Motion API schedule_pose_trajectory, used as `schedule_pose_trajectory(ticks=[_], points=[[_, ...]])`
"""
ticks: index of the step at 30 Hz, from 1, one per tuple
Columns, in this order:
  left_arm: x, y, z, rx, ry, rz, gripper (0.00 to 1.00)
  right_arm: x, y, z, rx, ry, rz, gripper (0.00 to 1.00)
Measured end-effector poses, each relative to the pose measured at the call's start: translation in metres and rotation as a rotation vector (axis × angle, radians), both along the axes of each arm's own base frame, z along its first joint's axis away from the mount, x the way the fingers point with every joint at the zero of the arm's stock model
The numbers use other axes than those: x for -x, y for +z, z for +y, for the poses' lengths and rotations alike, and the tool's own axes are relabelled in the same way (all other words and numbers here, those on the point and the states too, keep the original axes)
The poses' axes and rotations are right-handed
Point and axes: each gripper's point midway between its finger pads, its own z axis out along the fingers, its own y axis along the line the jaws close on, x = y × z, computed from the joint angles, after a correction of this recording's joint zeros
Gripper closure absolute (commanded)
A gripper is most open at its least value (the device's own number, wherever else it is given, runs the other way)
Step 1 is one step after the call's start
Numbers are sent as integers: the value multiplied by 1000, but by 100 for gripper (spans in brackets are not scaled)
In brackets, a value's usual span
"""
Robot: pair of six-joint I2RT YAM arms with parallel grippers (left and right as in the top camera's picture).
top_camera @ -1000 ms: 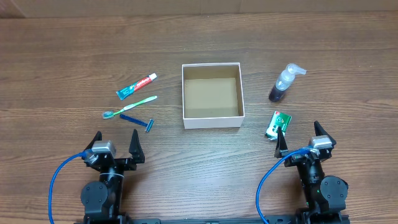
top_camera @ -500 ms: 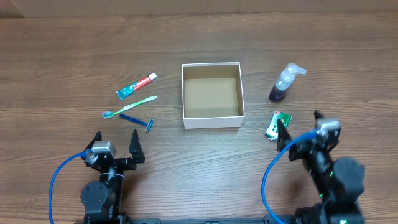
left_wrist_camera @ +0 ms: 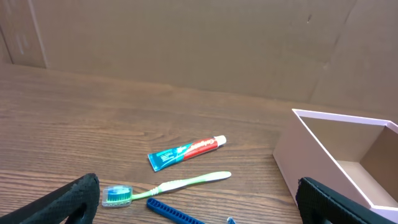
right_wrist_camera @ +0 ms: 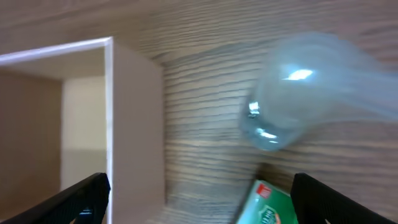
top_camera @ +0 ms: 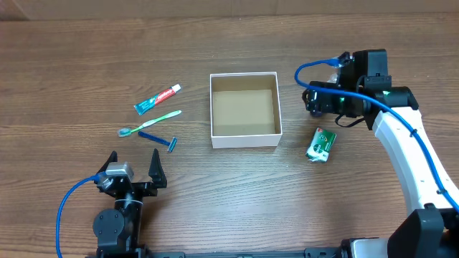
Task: Pack container
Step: 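Reach the right gripper to the blue soap pump bottle and grasp it, then carry the soap bottle into the box's left side and release it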
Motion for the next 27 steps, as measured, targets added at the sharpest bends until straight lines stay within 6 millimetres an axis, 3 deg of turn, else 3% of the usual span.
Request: schedule_pose_trajectory(ticks=[3,6,9,10,12,14,15,17,24,27], points=[[0,0,0,0,0,1,0,-4,-2,-16,37,-131,7,6],[0,0,0,0,0,0,0,-27,-8,-25,58,-202,-41,6],[0,0,0,0,0,1,0,-50,-37,-27,66,-217,-40,12],[0,0,0,0,0,0,0,-54,-46,-28,69,-221,-31,21],[0,0,0,0,0,0,0,-65,-56,-29,78,-227,-46,50],[0,0,0,0,0,1,0,-69,-55,-32,91,-230,-63,61],[0,0,0,0,0,0,0,-71,-54,-32,98,-226,-75,72],[0,0,0,0,0,1,0,-72,-53,-34,110,-225,-81,79],[0,0,0,0,0,1,0,-68,-52,-36,158,-175,-70,77],[0,0,0,0,0,0,0,-59,-27,-24,117,-101,-52,74]])
